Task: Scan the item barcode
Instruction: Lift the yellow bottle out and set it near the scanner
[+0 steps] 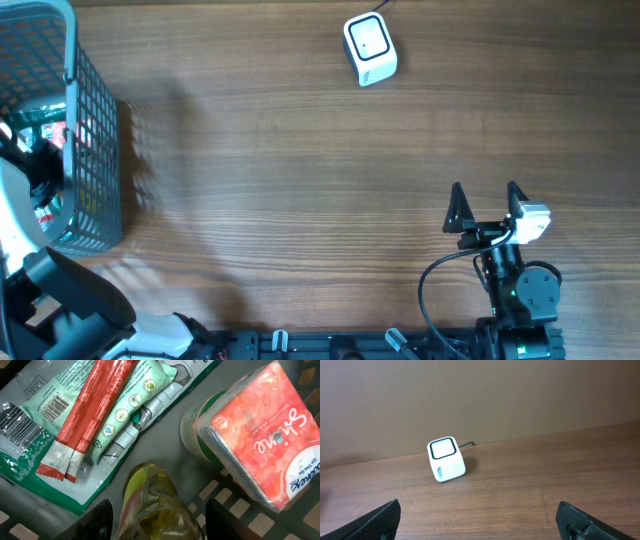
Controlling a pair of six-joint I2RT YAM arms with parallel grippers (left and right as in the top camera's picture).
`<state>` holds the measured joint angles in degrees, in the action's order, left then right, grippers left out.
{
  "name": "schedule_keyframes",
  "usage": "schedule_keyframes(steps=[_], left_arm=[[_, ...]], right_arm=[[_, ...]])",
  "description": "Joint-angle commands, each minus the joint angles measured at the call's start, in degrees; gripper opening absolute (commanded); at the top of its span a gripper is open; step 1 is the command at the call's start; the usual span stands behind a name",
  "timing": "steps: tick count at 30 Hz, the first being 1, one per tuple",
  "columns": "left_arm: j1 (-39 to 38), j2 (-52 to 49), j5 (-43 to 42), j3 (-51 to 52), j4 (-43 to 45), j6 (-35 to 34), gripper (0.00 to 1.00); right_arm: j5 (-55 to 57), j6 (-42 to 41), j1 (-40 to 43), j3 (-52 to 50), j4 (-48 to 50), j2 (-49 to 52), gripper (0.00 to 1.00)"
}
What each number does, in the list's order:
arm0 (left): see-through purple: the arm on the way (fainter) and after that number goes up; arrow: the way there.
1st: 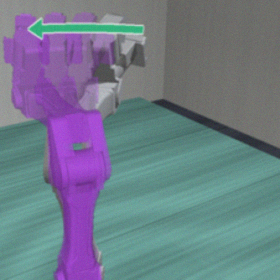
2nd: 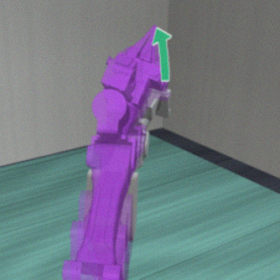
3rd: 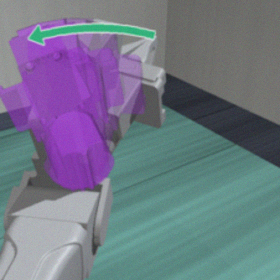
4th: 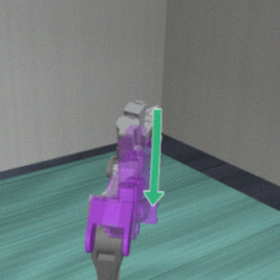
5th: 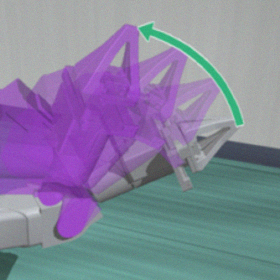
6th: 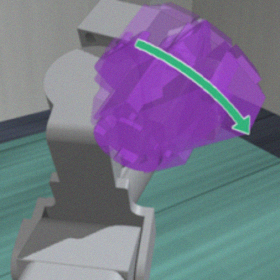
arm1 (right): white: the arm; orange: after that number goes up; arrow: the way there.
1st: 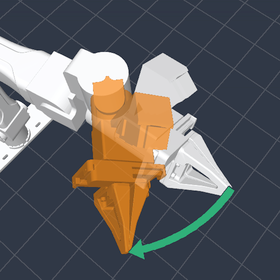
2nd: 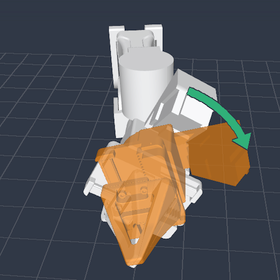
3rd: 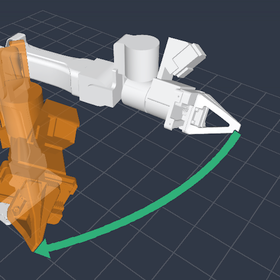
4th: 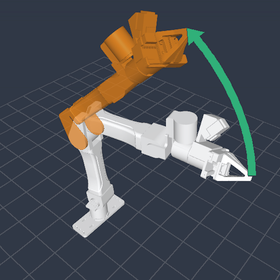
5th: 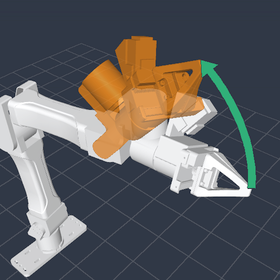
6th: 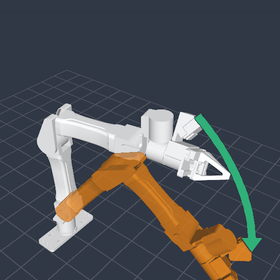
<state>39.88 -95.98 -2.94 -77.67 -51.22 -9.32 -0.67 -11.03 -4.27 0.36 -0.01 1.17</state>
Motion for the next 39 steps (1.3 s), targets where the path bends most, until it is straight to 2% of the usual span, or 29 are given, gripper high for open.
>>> schedule_keyframes(steps=[1, 5, 9, 11, 15, 20, 25, 29, 34, 39], left_arm=[[0.2, -0.6, -0.5, 0.6, -0.2, -0.6, 0.51], [0.2, -0.6, -0.4, 0.6, 0.4, -0.6, 0.37], [0.5, -0.5, -0.4, -0.2, 1.6, -0.5, 0.34], [1.3, -0.1, -0.5, -1.9, 1.5, -0.5, 0.28], [2.4, 2.3, -0.6, -7.0, 1.1, -0.8, 0.27], [2.4, 6.2, -1.1, -13.7, 1.2, -5.2, 0.24], [2.4, 10.3, -5.4, -18.5, 2.6, -7.7, 0.23], [2.1, 13.8, -12.4, -20.5, 4.5, -11.4, 0.20], [-1.2, 18.3, -14.0, -20.7, 8.2, -11.8, 0.20], [-7.6, 23.8, -13.9, -20.7, 11.9, -11.7, 0.20]], right_arm=[[-0.8, 0.4, 0.2, -0.1, 0.3, -0.2, 1.00], [-0.8, 0.4, 0.2, -0.1, 0.3, -0.2, 1.00], [-0.7, 0.4, 0.2, -0.1, 0.3, -0.2, 1.00], [-0.8, 0.4, 0.2, -0.1, 0.3, -0.2, 1.00], [-0.8, 0.4, 0.2, -0.1, 0.3, -0.2, 1.00], [-0.8, 0.4, 0.2, -0.1, 0.3, -0.2, 1.00], [-0.7, 0.4, 0.2, -0.1, 0.3, -0.2, 1.00], [-0.7, 0.4, 0.2, -0.1, 0.3, -0.2, 1.00], [-0.8, 0.4, 0.2, -0.1, 0.3, -0.2, 1.00], [-0.7, 0.4, 0.2, -0.1, 0.3, -0.2, 1.00]])
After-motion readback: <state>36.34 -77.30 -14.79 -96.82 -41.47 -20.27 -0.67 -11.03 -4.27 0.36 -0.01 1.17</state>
